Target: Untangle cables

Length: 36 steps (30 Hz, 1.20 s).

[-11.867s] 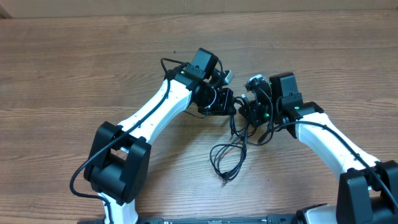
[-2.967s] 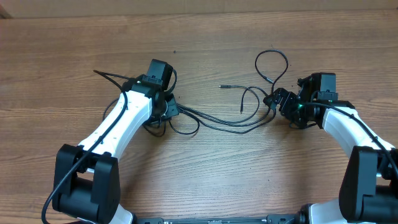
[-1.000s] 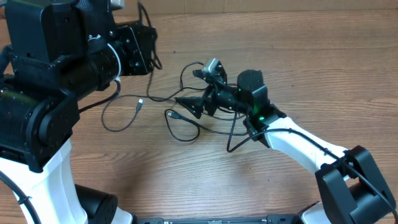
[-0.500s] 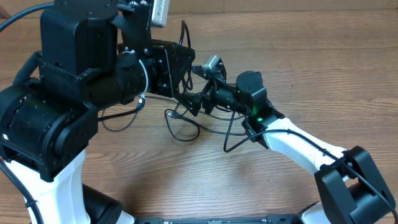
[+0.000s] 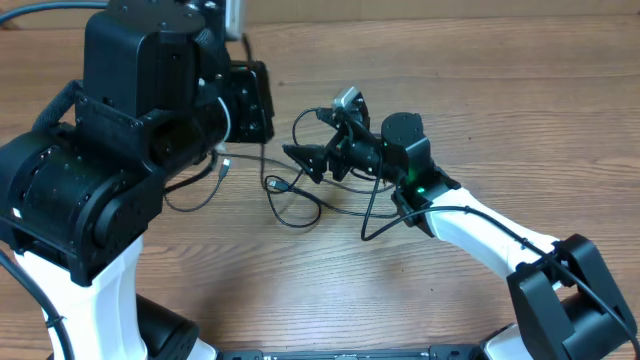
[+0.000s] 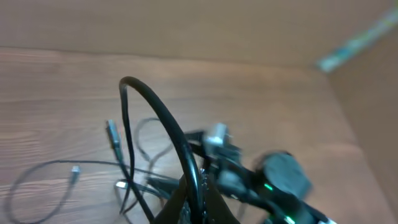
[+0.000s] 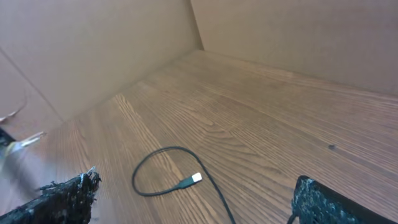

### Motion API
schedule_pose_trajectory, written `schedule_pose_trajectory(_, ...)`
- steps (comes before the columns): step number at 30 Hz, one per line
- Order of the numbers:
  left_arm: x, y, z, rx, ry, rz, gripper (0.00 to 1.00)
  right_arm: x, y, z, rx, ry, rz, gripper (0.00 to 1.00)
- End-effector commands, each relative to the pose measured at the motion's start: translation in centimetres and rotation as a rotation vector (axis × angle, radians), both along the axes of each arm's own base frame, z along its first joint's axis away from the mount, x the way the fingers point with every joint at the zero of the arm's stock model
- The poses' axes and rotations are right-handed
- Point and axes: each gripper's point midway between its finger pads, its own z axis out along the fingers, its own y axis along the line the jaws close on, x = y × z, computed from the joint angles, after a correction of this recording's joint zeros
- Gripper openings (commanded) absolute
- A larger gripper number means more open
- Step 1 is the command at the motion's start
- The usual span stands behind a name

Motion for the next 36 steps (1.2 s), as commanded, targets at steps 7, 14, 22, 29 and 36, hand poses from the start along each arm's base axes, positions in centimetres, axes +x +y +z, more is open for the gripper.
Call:
schedule_pose_trajectory(7, 3.2, -1.7, -2.6, -0.002, 0.077, 0.026, 0.04, -2.9, 2.3, 1.2, 0.049, -0.024, 0.166, 1.0)
schedule_pose_trajectory(14, 3.0, -4.7, -2.3, -0.095, 0.098, -0.103, 0.04, -2.9, 2.5, 1.2, 0.045, -0.028, 0.161, 1.0)
schedule_pose_trajectory(22, 1.6, -8.0, -0.5, -0.223, 0.091, -0.286, 0.04, -2.7, 2.6, 0.1, 0.036, -0.007, 0.162, 1.0)
schedule_pose_trajectory(29, 0.3, -8.7, -0.3, -0.222, 0.089, -0.384, 0.04, -1.8, 2.3, -1.1, 0.013, 0.016, 0.113, 0.65)
schedule_pose_trajectory(36, 0.8, -6.7, -1.0, -0.104, 0.052, -0.324, 0.04, 0.3, 0.0, -2.2, -0.004, 0.083, 0.016, 0.04)
